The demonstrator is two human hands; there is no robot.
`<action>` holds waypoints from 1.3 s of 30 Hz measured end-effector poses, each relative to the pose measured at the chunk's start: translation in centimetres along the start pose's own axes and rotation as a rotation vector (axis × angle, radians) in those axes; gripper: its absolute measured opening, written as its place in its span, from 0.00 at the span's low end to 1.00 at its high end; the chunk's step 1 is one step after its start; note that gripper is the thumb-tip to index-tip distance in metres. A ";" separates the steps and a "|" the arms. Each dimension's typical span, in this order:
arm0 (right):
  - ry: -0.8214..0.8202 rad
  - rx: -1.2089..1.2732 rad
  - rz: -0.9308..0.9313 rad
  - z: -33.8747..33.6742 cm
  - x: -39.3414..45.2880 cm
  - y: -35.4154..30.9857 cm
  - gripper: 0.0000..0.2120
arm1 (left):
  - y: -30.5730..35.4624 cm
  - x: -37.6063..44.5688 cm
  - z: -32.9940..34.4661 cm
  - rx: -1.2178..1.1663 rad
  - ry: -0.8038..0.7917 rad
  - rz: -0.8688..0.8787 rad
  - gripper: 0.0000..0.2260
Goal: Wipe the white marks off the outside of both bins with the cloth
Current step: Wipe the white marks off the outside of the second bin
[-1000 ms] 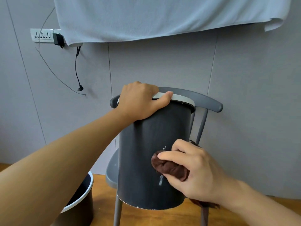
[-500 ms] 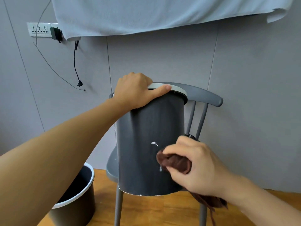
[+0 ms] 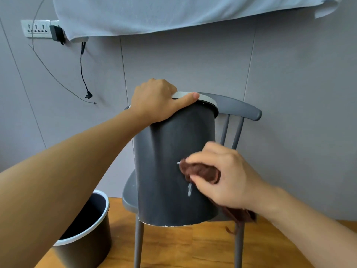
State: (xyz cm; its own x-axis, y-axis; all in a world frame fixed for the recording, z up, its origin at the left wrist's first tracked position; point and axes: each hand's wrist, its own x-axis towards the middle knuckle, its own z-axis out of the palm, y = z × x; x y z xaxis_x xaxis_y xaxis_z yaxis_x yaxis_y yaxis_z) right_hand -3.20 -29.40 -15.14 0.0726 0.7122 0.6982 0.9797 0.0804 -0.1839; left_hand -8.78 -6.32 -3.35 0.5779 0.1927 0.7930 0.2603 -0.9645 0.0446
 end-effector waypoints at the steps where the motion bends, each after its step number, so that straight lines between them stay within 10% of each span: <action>1: -0.040 0.016 -0.004 0.3 -1.2 -0.1 0.12 | -0.1 -0.1 0.0 -0.002 0.001 -0.005 0.37; 11: 0.191 -0.017 0.127 -1.2 0.6 -0.3 0.16 | -0.1 -0.4 -0.3 0.015 0.006 -0.011 0.37; 18: -0.117 0.117 0.022 1.5 -4.6 -2.4 0.09 | -0.4 -0.6 -0.3 0.015 0.011 -0.033 0.36; 26: 0.188 -0.030 0.061 -0.8 3.1 -1.6 0.15 | 0.7 -0.4 -0.3 0.032 0.030 0.002 0.36; 34: -0.194 0.018 0.006 -0.1 -2.7 -2.1 0.10 | 0.2 -0.5 -0.4 0.027 0.019 -0.020 0.36; 39: 0.058 -0.009 0.019 -1.6 1.4 -1.9 0.11 | 0.7 -0.6 -0.6 0.050 0.012 -0.028 0.35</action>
State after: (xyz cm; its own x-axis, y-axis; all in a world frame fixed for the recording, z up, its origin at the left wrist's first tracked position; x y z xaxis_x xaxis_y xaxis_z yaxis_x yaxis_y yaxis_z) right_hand -4.70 -29.68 -12.76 0.1016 0.6721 0.7334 0.9796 0.0610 -0.1916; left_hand -9.43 -7.20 -3.37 0.5605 0.2168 0.7993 0.3145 -0.9486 0.0368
